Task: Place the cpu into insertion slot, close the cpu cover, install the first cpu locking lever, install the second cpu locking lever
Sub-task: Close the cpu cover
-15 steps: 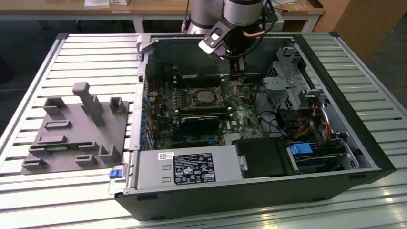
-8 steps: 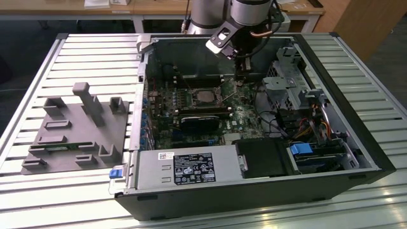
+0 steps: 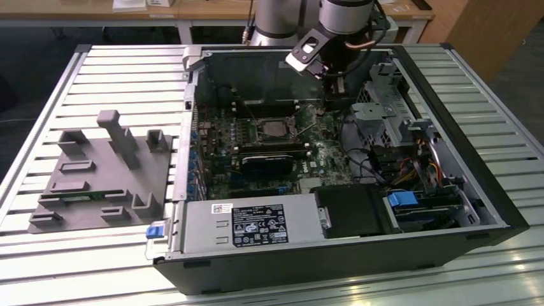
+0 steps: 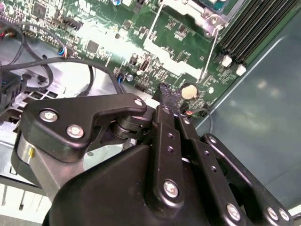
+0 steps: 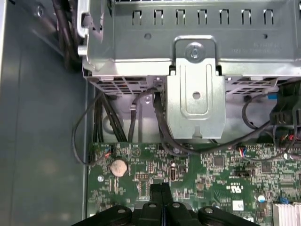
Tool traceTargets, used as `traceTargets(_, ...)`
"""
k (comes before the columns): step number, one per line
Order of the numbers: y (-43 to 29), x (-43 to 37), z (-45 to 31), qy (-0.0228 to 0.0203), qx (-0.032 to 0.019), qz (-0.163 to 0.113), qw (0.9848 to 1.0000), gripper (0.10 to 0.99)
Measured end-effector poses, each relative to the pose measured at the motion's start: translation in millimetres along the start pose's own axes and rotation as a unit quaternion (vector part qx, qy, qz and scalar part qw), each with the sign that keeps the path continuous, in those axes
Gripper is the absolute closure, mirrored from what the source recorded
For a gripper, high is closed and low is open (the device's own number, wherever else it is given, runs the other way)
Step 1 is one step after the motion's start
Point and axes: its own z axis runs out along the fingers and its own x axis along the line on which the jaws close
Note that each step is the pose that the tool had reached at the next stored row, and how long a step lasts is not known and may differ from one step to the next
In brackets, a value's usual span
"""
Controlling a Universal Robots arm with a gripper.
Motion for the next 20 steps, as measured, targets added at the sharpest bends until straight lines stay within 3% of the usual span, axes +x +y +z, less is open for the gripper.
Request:
traceTargets(13, -0.3, -0.7, 17.7, -0.0007, -0.0001, 0.001, 1.0000, 0.980)
traceTargets(20, -0.3, -0.7, 18.8, -0.0015, -0.0001, 0.001, 1.0000, 0.980)
